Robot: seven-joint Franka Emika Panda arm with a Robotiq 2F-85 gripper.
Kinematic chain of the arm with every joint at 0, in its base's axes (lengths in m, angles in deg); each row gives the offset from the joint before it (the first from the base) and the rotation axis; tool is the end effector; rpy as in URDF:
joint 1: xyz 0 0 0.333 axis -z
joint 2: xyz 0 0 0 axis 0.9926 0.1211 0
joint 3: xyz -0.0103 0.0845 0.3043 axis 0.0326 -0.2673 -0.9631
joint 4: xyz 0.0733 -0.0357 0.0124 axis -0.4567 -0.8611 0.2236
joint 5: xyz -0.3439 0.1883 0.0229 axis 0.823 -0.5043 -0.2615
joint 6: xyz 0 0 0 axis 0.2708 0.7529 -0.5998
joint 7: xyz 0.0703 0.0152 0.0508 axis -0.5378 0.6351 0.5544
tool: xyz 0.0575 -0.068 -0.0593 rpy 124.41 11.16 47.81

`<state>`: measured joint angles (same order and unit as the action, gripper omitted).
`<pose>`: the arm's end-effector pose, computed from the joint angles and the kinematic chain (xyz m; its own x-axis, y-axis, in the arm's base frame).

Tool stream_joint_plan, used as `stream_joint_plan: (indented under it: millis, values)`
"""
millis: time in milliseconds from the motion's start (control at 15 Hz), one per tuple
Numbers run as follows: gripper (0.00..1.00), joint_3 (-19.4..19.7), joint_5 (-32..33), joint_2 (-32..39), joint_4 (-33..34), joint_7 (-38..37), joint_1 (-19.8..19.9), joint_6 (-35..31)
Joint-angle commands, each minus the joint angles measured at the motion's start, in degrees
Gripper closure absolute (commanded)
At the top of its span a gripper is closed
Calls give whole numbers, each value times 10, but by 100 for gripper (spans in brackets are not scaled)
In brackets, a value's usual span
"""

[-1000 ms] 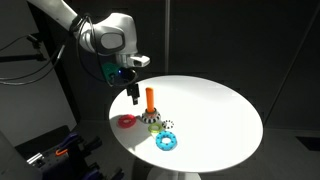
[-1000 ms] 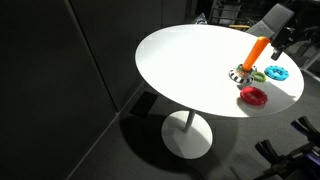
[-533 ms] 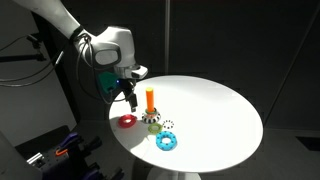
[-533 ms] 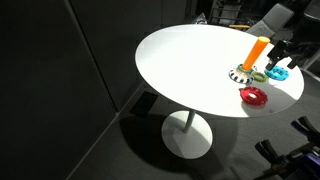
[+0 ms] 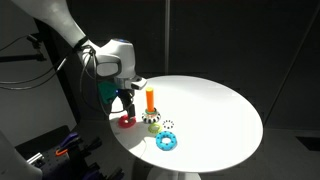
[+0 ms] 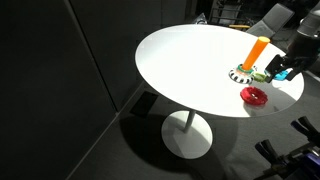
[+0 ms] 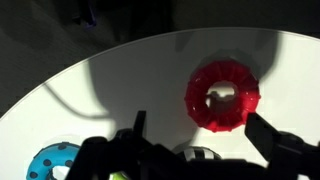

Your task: Put the red ring around the orange rod

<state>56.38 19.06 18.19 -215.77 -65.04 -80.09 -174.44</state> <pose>0.4268 -0.0264 0.2297 0.9589 -0.2767 -0.0621 -0.2794 -0.9594 -0.0393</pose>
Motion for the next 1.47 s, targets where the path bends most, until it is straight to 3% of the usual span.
stream_joint_plan:
  millis: [0,667,1267,1333,1400]
  values:
    - [0,7,11,22,1,3,-5,-27]
    - [0,12,42,85,8,-12,-19,-94]
    - [0,22,47,118,15,-12,-32,-116]
    - [2,24,47,120,15,-12,-32,-116]
    - [10,25,47,122,16,-12,-33,-115]
